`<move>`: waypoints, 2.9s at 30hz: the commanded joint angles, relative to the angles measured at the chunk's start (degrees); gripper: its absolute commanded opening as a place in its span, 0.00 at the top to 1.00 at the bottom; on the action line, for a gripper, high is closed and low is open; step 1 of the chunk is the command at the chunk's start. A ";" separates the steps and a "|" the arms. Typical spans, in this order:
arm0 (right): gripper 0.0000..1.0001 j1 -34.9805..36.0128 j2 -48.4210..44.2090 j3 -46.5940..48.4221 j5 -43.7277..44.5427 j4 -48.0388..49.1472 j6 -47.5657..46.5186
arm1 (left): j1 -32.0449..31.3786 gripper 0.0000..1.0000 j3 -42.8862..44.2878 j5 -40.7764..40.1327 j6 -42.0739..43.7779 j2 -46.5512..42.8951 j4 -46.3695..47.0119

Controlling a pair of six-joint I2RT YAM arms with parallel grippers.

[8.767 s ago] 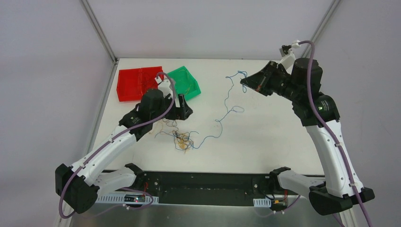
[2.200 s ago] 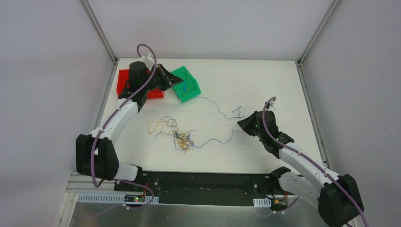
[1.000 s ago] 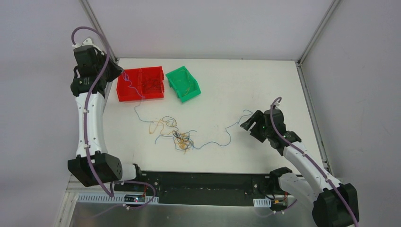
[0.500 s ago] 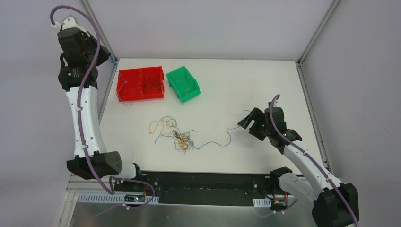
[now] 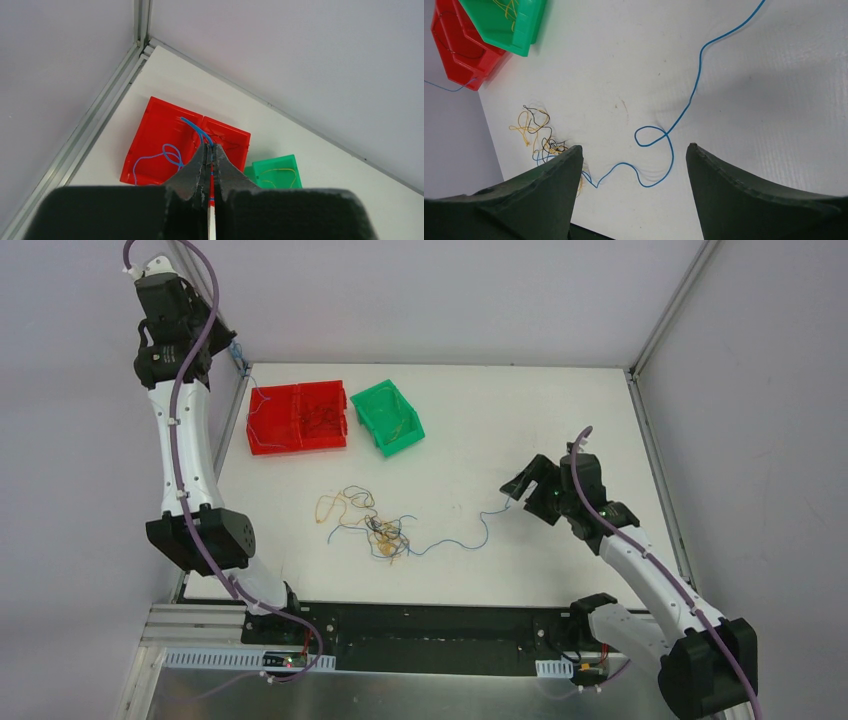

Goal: Untangle the cables
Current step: Place the cable in the bin.

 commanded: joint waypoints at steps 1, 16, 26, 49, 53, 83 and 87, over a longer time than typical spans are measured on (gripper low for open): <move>0.21 -0.20 1.28 4.69 -0.50 -0.19 -0.90 | 0.98 1.00 5.26 -1.85 2.43 2.55 0.27; 0.21 -0.25 5.48 9.97 -0.71 -0.51 -0.64 | 2.91 1.00 15.93 2.78 -0.93 11.00 0.26; 0.21 -0.25 6.08 10.52 -1.29 -0.47 -0.79 | 2.92 1.00 24.48 3.92 -2.45 13.00 0.28; 0.20 -0.20 4.17 9.37 -1.86 -1.03 -0.70 | 2.78 1.00 -3.98 3.92 -2.14 12.76 8.80; 0.20 -0.27 3.49 8.88 -1.99 -1.08 -0.46 | 1.23 1.00 -9.37 -0.91 0.92 11.30 11.19; 0.20 -0.45 -0.62 7.34 -1.82 -2.41 -0.90 | 0.52 1.00 -26.61 -3.50 -0.36 13.07 21.85; 0.20 -0.62 -0.75 7.52 -1.89 -2.74 -0.94 | 1.16 1.00 -27.75 -3.00 -0.96 14.37 23.14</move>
